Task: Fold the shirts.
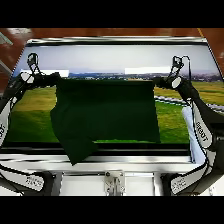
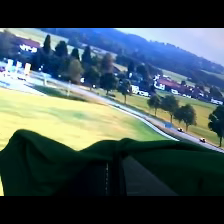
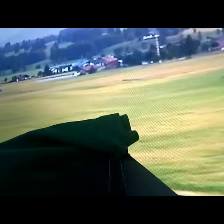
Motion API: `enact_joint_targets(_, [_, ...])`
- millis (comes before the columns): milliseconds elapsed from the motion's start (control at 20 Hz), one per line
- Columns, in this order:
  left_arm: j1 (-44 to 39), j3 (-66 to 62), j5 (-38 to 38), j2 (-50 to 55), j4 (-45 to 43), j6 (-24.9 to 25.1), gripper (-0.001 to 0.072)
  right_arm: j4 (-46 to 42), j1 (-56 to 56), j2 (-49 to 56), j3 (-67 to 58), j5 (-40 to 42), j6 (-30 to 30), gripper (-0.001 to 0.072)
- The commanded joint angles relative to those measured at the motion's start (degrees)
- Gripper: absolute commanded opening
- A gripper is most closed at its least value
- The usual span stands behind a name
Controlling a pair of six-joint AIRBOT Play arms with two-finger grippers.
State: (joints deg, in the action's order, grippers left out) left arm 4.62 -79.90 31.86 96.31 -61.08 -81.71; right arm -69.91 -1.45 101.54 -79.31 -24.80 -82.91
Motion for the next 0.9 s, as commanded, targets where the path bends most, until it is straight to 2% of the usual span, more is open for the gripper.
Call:
enact_joint_targets(0, [0.1,0.0,1.6,2.3,0.4,1.0,0.0041,1.1,0.2,1.2,0.0,-3.1,-0.1,0.0056])
enact_joint_targets(100, [1.2,-0.4,7.0,2.1,0.0,5.2,0.0041,0.4,0.1,0.5,0.0,-8.8,0.0,0.0056])
enact_joint_targets(150, [1.9,-0.9,10.5,2.1,-0.1,5.8,0.0041,0.4,0.1,0.0,0.0,-11.7,0.0,0.0056])
enact_joint_targets(350, [4.3,-1.1,27.3,2.2,-2.1,4.6,0.0041,-1.1,0.1,-1.4,0.0,-23.8,-0.1,0.0056])
enact_joint_targets(450, [4.8,-1.1,33.0,2.8,-4.5,1.0,0.0041,-1.7,0.1,-1.1,0.0,-27.4,-0.1,0.0056])
enact_joint_targets(700, [3.9,-1.1,36.1,5.6,-3.6,0.8,0.0041,-3.3,0.1,-0.9,0.0,-28.8,-3.5,0.0056])
enact_joint_targets(850, [4.2,-1.1,34.4,5.9,-4.3,-2.3,0.0041,-3.7,0.1,-0.9,0.0,-30.4,-4.2,0.0056])
